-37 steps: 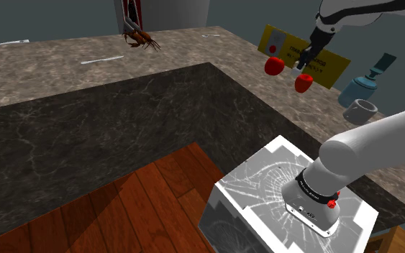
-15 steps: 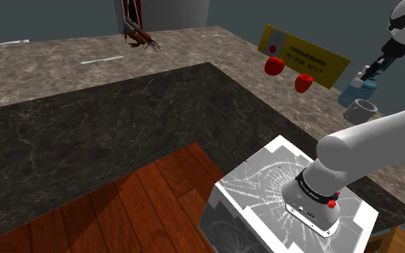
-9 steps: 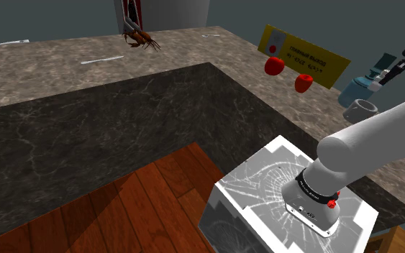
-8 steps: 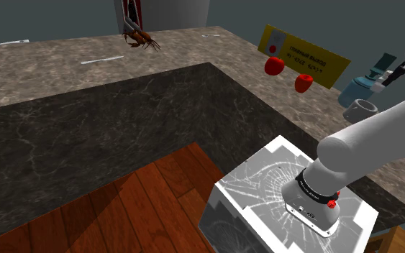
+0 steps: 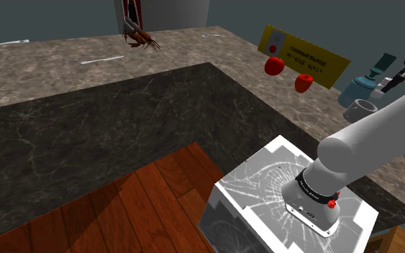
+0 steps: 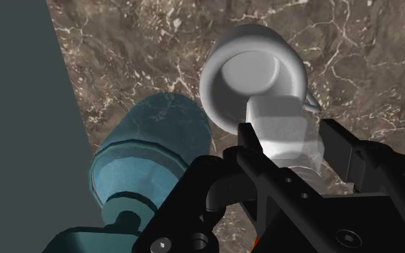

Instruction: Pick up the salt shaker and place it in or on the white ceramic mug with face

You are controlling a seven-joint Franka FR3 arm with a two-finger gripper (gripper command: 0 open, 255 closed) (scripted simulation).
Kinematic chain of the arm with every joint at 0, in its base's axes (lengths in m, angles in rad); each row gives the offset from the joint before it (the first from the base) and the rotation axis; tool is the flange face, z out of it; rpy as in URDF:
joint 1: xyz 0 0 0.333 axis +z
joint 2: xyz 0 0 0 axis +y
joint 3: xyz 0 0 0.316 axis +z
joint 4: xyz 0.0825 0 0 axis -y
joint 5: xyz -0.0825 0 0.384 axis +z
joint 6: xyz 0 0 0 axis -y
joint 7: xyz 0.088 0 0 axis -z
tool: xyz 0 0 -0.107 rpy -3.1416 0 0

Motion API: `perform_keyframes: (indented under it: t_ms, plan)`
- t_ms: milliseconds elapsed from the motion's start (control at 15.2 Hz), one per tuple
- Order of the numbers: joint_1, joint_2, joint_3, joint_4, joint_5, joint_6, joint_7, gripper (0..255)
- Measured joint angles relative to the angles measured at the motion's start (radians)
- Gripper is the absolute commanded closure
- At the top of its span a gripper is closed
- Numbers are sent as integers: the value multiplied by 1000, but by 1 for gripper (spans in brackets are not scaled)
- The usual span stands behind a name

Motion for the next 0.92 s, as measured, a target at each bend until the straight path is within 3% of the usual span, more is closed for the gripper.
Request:
perform_keyframes:
  t_ms: [594, 924]
  plan:
    - [28, 88, -62, -81, 89, 125, -70, 255]
    - [28, 90, -64, -90, 92, 136, -73, 255]
